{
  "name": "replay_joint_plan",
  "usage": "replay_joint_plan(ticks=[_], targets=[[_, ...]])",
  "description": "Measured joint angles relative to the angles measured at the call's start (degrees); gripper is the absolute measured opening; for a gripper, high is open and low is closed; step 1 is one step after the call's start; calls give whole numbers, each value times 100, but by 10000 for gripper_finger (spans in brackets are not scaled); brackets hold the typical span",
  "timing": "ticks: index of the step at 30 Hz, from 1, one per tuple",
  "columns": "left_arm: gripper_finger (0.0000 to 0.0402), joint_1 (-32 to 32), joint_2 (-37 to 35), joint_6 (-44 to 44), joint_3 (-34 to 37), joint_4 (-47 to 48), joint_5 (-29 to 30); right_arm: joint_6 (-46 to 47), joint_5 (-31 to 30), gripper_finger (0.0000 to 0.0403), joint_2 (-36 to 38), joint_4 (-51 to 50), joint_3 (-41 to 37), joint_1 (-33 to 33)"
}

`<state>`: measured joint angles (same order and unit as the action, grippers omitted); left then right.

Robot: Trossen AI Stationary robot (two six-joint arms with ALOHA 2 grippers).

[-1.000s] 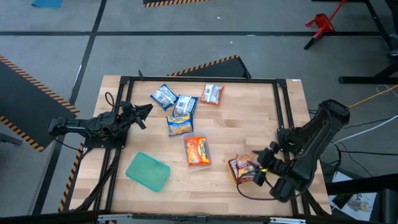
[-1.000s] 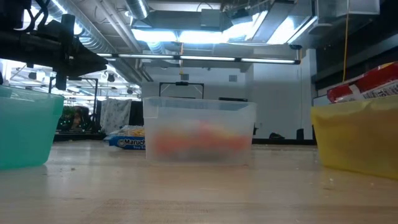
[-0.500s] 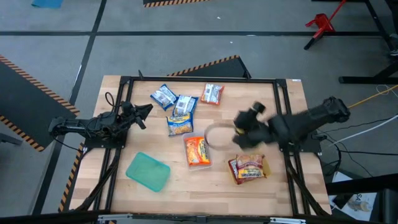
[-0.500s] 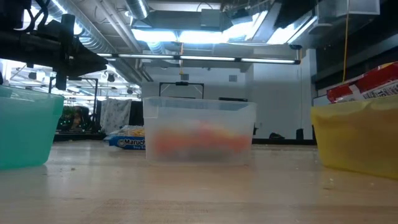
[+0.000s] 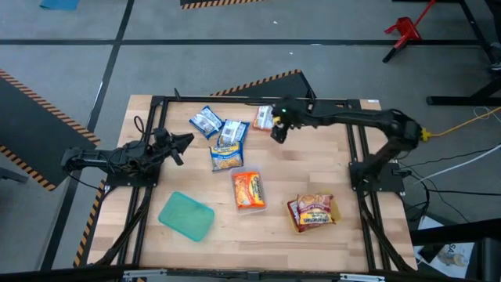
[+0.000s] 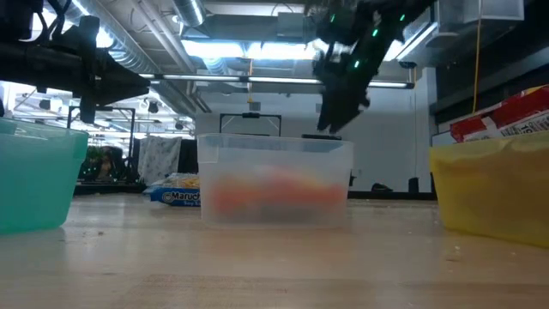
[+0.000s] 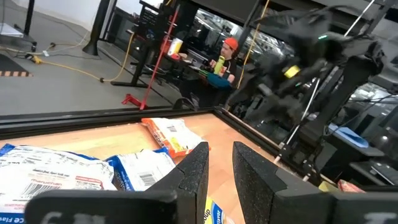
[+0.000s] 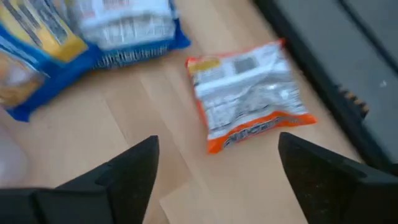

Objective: Sort Maruchan noodles
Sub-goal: Put the orange noodle pack into the transparent bin

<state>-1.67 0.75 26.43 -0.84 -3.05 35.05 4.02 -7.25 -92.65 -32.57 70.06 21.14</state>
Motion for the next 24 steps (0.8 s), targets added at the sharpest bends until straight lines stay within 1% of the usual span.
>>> replay_joint_plan(ticks=[5, 9, 11, 15, 19, 24], targets=[[66, 0, -1, -2, 0, 0, -3, -350, 99, 334, -770, 302, 11, 159], [66, -2, 0, -6, 0, 2, 19, -405, 131, 337, -1286, 303, 102, 360], [66, 0, -2, -15, 0, 2, 30, -427, 35, 337, -1485, 372, 183, 457], [66, 0, -1, -21, 0, 0, 63, -453, -66, 337, -1715, 593, 307, 618], [66, 2, -2, -22, 0, 1, 86, -444, 226, 337, -1866, 648, 310, 717], [66, 2, -2, -153, 0, 0, 96, -425, 146, 335, -1997, 585, 310, 704]])
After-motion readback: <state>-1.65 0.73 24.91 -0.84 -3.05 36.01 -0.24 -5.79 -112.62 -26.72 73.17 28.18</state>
